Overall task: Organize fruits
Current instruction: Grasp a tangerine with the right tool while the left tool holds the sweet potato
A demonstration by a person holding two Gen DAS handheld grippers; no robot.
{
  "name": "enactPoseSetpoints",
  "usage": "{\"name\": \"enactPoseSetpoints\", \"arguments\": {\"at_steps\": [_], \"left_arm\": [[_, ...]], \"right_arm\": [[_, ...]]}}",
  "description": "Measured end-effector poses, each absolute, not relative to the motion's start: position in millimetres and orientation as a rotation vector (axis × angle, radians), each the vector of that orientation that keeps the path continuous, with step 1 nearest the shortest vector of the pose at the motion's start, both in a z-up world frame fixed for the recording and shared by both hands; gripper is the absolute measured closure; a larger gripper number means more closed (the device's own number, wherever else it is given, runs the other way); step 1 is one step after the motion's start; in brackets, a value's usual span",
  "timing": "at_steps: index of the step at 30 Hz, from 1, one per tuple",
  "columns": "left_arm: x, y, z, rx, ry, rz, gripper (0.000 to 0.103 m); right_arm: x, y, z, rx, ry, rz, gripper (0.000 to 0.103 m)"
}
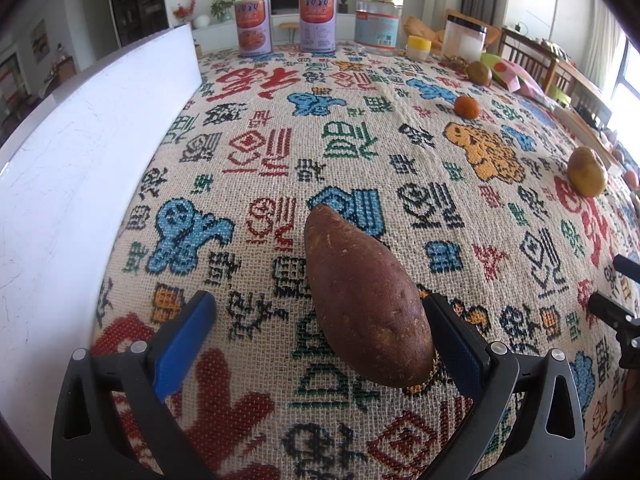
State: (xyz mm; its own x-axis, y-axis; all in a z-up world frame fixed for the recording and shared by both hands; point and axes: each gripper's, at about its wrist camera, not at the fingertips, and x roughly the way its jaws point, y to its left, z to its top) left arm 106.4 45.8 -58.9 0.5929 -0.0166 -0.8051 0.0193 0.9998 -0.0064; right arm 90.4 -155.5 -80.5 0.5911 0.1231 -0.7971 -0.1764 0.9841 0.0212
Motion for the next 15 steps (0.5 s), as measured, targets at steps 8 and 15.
{"name": "enactPoseSetpoints", "arguments": {"at_steps": [8, 15], "left_arm": [[99, 66, -54, -0.126, 0.898, -0.13, 0.001], [103, 42, -59, 0.031, 0.934, -0.047, 0.0]], "right_arm": [[90, -156, -80, -0.062, 0.922, 0.175, 0.0], [91, -156, -80, -0.063, 0.922, 0.174, 0.0]]}}
